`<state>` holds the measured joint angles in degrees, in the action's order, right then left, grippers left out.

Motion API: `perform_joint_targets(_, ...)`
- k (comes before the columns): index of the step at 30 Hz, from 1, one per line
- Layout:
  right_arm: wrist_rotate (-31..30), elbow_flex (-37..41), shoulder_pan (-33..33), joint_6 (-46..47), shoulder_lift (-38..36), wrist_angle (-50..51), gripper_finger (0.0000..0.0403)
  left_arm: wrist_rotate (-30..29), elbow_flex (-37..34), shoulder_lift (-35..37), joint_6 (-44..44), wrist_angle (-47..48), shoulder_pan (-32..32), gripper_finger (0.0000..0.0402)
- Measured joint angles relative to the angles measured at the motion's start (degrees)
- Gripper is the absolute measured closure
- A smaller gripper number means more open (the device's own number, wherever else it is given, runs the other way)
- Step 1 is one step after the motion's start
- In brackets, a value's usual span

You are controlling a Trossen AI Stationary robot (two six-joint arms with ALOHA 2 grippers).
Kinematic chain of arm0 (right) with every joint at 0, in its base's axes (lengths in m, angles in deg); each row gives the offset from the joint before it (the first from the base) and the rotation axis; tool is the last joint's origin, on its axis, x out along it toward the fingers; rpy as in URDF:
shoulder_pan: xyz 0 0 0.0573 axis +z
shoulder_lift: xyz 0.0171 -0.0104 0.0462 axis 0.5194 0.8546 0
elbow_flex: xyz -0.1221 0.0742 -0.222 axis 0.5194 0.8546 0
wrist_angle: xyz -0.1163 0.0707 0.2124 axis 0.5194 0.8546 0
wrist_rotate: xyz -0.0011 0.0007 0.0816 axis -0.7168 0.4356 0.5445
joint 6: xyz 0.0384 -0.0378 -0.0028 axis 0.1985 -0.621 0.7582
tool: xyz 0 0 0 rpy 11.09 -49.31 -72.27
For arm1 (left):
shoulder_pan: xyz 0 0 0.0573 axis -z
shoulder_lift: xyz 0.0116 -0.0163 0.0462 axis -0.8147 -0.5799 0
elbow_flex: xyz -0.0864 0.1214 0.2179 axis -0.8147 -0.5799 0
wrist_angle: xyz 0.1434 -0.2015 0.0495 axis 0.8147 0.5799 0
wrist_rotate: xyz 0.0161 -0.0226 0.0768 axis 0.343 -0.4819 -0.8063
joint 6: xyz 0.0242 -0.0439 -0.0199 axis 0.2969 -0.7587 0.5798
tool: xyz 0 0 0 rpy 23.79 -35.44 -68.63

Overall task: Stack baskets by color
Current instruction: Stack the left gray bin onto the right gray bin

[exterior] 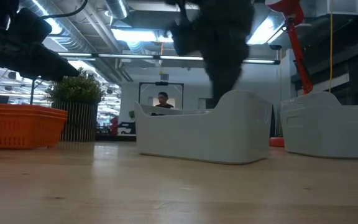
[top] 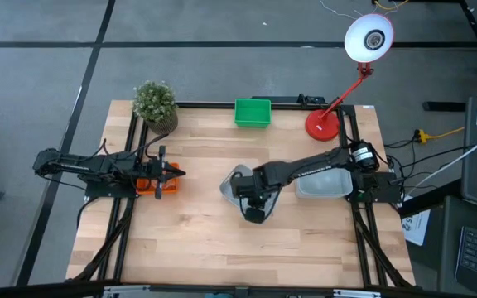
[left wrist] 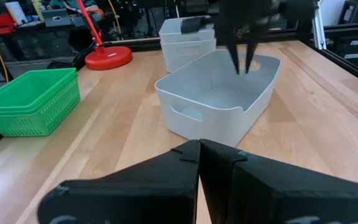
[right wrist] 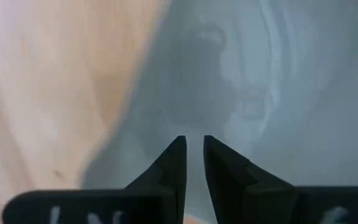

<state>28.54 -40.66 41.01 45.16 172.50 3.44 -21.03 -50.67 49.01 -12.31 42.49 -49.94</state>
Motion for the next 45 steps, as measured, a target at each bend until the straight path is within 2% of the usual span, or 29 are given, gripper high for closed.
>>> perform_joint_targets(10,-3.3,11.0,-1.5,5.4,0.1,2.5,0.0347,-0.1,0.0,0.0,0.0,0.0,0.0,0.0401)
perform_joint_targets(17,-12.4,11.0,-3.5,4.7,0.1,2.4,0.0347,-0.3,0.0,0.0,0.0,0.0,0.0,0.0401)
perform_joint_targets(22,-12.7,9.9,-4.6,2.0,0.1,2.4,0.0347,-0.3,0.0,0.0,0.0,0.0,0.0,0.0401)
perform_joint_targets(27,-12.2,6.5,-4.5,-0.8,0.1,2.6,0.0347,-0.3,0.0,0.0,0.0,0.0,0.0,0.0401)
perform_joint_targets(32,-10.3,-1.5,-3.0,-7.2,0.1,4.8,0.0347,-0.3,0.0,0.0,0.0,0.0,0.0,0.0401)
perform_joint_targets(38,-11.2,-10.5,-2.2,-14.0,0.0,8.2,0.0347,-0.2,0.0,0.0,0.0,0.0,0.0,0.0401)
perform_joint_targets(45,-11.1,-13.2,-1.3,-14.2,0.0,9.1,0.0347,-0.2,0.0,0.0,0.0,0.0,0.0,0.0401)
